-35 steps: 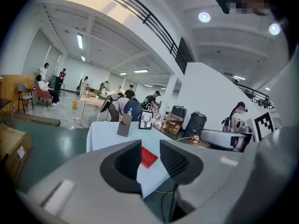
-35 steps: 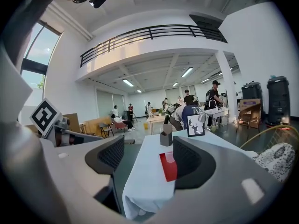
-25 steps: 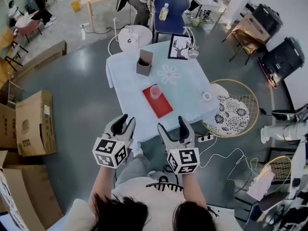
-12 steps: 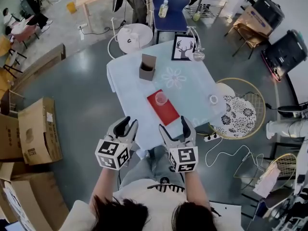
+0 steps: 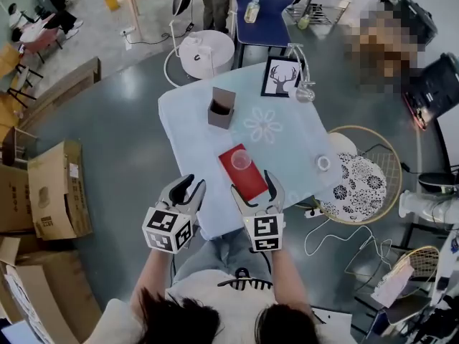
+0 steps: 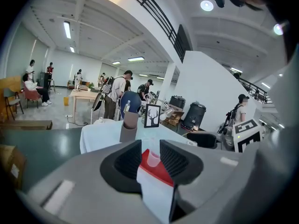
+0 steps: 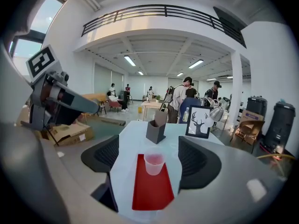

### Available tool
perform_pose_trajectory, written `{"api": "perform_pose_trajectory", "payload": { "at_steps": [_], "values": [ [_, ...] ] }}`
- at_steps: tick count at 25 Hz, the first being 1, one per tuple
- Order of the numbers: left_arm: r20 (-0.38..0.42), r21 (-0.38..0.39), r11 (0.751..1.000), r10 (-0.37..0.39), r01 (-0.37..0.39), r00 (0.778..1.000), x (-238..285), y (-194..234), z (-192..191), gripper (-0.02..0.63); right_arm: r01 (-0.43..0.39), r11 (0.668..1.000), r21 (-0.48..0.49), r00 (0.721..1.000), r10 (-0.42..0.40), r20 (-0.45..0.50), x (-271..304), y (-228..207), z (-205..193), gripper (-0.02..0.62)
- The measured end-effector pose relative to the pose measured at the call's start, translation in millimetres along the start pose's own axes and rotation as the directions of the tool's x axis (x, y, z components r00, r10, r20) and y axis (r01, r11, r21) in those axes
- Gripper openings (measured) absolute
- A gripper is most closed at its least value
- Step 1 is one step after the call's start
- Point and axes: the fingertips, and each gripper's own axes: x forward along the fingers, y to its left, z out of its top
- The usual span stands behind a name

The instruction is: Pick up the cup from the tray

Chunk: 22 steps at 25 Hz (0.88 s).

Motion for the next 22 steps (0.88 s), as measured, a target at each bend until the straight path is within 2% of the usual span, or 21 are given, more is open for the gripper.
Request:
{"api": "perform_pose_trajectory", "payload": {
  "at_steps": [7, 11, 17, 22],
  "values": [
    [-0.035, -0.023, 0.999, 0.042, -0.043, 0.999, 32.5, 9.1, 3.3, 0.224, -0.032, 0.996, -0.083, 0.995, 0.024, -0.094, 49.8, -10.5, -32.6, 0.417],
    [-0.079, -0.021, 0.998, 0.056, -0.058, 0.995, 49.8, 16.5, -1.9, 0.224, -0.073, 0.997, -0.026, 0.987, 0.069, -0.144, 77.4, -13.0, -48.3, 0.43],
    [-0.116, -0.051, 0.995, 0.084, -0.09, 0.99, 69.0, 30.2, -5.7, 0.224, -0.131, 0.991, -0.035, 0.97, 0.121, -0.209, 104.6, -15.6, -67.3, 0.436],
    [-0.128, -0.06, 0.992, 0.1, -0.108, 0.987, 82.1, 40.9, -2.8, 0.224, -0.146, 0.989, -0.004, 0.96, 0.141, -0.243, 119.0, -21.6, -76.0, 0.439]
  ]
}}
